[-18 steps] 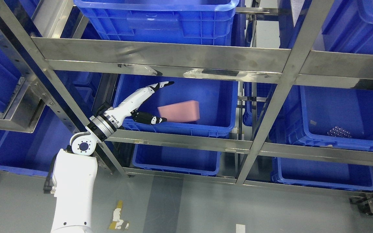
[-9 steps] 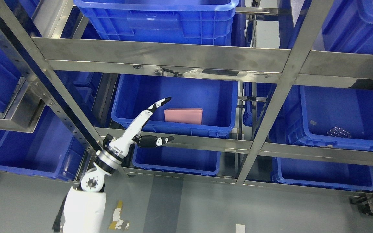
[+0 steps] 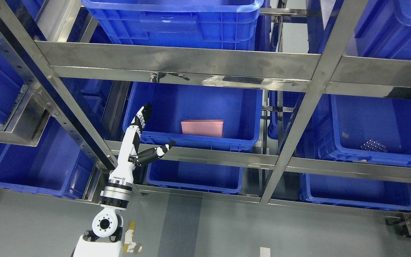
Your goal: Place storage box into left shelf container
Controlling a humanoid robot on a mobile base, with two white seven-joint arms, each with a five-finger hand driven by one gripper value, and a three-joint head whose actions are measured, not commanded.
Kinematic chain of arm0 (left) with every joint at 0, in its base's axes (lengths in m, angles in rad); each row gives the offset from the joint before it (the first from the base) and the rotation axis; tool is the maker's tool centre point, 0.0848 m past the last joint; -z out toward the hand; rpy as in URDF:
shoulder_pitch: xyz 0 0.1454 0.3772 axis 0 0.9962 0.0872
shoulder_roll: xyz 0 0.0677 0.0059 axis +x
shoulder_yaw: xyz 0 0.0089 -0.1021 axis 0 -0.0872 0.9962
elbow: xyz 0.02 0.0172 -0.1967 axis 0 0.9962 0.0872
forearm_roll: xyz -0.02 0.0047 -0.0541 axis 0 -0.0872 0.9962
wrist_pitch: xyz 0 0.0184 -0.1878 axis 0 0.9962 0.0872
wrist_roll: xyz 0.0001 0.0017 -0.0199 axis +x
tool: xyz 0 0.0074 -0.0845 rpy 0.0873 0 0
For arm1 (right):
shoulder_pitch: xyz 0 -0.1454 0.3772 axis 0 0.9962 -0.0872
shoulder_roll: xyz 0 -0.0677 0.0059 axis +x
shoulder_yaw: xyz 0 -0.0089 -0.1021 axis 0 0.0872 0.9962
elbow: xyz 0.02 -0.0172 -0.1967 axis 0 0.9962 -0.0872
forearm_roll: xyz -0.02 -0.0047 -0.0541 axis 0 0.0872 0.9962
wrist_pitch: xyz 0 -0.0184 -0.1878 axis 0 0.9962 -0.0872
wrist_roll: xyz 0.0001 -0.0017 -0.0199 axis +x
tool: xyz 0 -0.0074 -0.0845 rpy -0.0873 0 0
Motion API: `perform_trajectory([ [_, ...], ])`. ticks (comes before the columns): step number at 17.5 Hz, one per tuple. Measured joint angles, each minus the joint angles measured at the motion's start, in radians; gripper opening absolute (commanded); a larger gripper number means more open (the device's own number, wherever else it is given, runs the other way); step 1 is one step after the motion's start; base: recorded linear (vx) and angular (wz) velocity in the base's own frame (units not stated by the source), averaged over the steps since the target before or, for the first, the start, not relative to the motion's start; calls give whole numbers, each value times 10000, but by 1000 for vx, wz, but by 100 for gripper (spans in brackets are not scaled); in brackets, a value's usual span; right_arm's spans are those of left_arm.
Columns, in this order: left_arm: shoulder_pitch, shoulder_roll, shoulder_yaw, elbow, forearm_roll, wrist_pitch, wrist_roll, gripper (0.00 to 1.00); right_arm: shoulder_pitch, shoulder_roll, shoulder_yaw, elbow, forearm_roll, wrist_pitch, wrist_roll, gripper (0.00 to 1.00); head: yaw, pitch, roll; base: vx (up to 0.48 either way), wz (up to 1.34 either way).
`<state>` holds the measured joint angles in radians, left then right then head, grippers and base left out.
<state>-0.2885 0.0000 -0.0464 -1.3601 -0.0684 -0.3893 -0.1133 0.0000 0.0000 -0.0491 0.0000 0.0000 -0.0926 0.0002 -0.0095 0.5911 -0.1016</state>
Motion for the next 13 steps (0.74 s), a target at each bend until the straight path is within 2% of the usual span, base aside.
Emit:
perform_trajectory([
  [4, 190, 0, -165, -804, 324, 1233, 213, 100, 0, 0, 0, 0, 0, 0, 0, 100, 0, 0, 0, 0, 0],
  [13, 288, 0, -356, -1726, 628, 1587, 231, 100, 0, 0, 0, 0, 0, 0, 0, 100, 0, 0, 0, 0, 0],
])
